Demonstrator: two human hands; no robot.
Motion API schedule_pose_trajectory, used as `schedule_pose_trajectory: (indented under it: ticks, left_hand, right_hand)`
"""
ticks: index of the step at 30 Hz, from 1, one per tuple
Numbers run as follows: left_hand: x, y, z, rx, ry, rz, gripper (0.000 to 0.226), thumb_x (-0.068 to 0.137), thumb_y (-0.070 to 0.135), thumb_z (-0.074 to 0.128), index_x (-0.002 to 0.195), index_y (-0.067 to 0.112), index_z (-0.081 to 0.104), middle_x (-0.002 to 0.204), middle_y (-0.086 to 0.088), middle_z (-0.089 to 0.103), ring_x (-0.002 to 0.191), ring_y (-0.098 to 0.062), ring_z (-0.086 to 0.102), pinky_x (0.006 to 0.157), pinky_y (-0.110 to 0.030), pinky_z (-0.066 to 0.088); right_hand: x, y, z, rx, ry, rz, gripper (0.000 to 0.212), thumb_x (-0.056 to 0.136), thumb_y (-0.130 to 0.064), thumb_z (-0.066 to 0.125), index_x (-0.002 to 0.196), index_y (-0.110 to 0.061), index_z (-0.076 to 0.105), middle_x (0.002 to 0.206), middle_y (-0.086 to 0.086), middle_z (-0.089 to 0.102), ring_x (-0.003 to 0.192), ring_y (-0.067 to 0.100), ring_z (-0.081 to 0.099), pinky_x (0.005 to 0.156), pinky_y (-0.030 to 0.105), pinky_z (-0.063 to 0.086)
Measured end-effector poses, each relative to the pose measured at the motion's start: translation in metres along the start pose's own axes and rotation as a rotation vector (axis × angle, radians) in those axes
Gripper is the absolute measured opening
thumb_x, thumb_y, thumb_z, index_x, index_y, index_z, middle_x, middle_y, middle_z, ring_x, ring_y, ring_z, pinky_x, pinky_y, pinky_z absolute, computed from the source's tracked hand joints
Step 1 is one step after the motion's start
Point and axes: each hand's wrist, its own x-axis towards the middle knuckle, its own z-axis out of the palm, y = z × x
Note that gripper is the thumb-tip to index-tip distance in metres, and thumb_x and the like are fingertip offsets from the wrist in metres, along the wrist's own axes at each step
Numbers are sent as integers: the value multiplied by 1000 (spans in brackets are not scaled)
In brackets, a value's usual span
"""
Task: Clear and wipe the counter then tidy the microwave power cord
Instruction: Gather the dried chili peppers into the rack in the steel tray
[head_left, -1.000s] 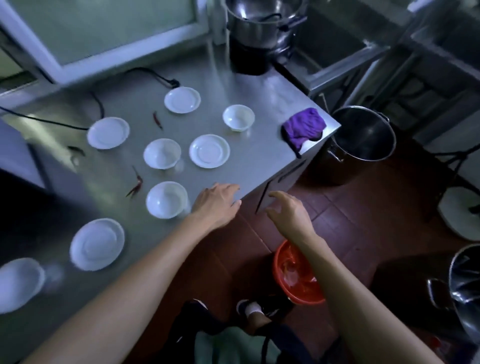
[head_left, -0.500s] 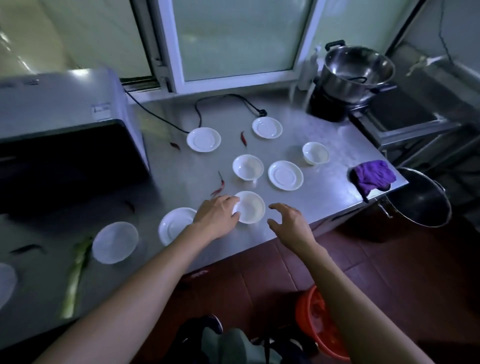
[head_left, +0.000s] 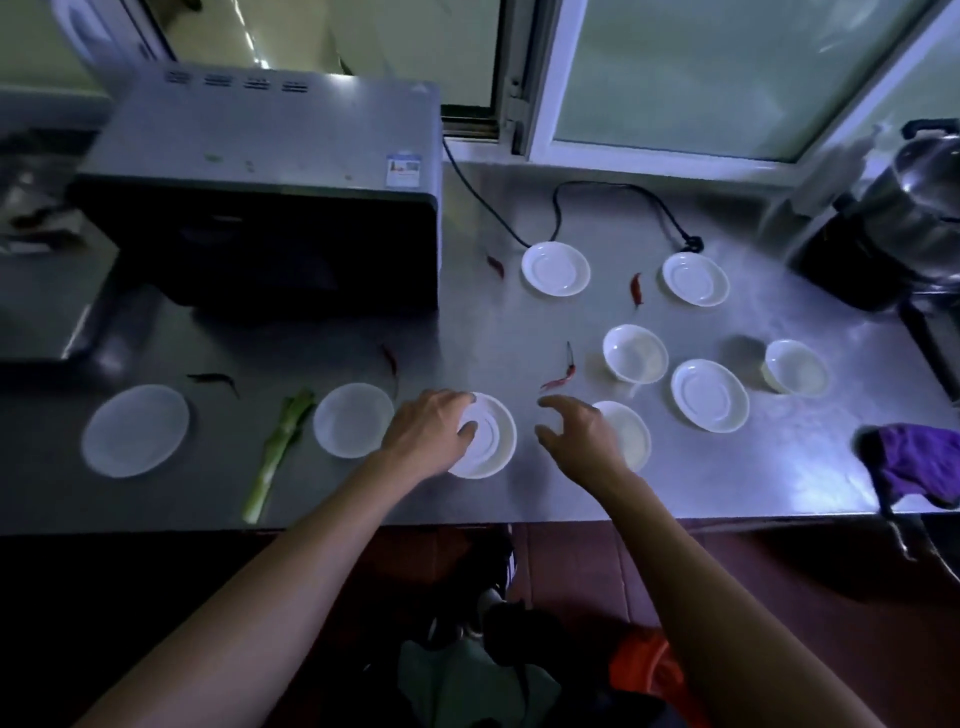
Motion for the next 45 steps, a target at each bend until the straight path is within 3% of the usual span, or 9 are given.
schedule_pose_trajectory:
  ticks: [5, 14, 18, 21, 27, 32, 37, 42, 45]
  left_hand:
    - [14, -24, -2, 17, 12, -77, 31, 96, 35, 52, 125, 26, 58, 119, 1, 64, 109, -25, 58, 82, -37, 48]
    - [70, -18, 18, 30, -72, -124, 42, 98, 35, 51, 138, 22, 54, 136, 2, 59, 124, -25, 52, 99, -39, 45]
    - [90, -13, 28, 21, -116, -126, 40, 98, 33, 51, 136, 21, 55, 135, 1, 60, 122, -26, 53, 98, -40, 45]
    - [103, -12, 30, 10, -112, -114, 34, 96, 31, 53, 128, 22, 59, 124, 0, 64, 113, -27, 57, 90, -39, 47]
    - [120, -14, 28, -23, -77, -162, 33, 97, 32, 52, 127, 21, 61, 126, 1, 64, 113, -24, 57, 91, -38, 48]
    - [117, -28, 24, -49, -48, -217, 31, 97, 29, 52, 123, 20, 63, 125, 1, 64, 112, -25, 56, 91, -37, 48]
    - [102, -59, 15, -70, 51, -270, 25, 94, 24, 56, 115, 17, 67, 116, -3, 67, 106, -29, 59, 90, -42, 51]
    - [100, -102, 7, -14, 178, -365, 15, 89, 22, 56, 98, 19, 68, 97, -2, 68, 90, -28, 59, 76, -37, 49]
    - [111, -122, 4, 29, 207, -425, 13, 86, 26, 57, 93, 20, 66, 93, -2, 67, 90, -29, 57, 74, -37, 42]
  right_hand:
    - [38, 4, 17, -8, -81, 5, 42, 90, -24, 66, 131, -19, 61, 133, 6, 62, 122, 27, 58, 100, 41, 48]
    - [98, 51, 21, -155, -75, -24, 27, 94, -14, 55, 118, -16, 68, 122, 6, 68, 113, 33, 58, 93, 38, 40]
    - [118, 67, 19, -246, -154, -79, 24, 94, -12, 53, 113, -14, 67, 119, 7, 66, 115, 32, 52, 91, 39, 39]
    - [130, 76, 17, -333, -228, -136, 26, 89, -5, 55, 111, -13, 65, 117, 7, 63, 116, 32, 49, 89, 39, 37]
    - [149, 83, 23, -396, -174, -188, 12, 85, -5, 60, 94, -8, 68, 95, 12, 65, 99, 36, 55, 81, 43, 41]
    - [165, 64, 38, -406, -114, -263, 15, 78, -3, 66, 86, -15, 69, 80, 6, 63, 84, 33, 57, 76, 40, 42]
    - [177, 16, 54, -273, -71, -322, 5, 80, -9, 65, 81, -14, 68, 72, 7, 60, 69, 33, 60, 70, 39, 44]
    - [186, -26, 73, -259, -43, -311, 10, 79, -9, 64, 84, -14, 71, 72, 8, 62, 69, 35, 60, 67, 38, 43]
    - [182, -39, 78, -252, -19, -299, 11, 79, -8, 67, 87, -14, 71, 74, 7, 62, 71, 35, 59, 68, 38, 41]
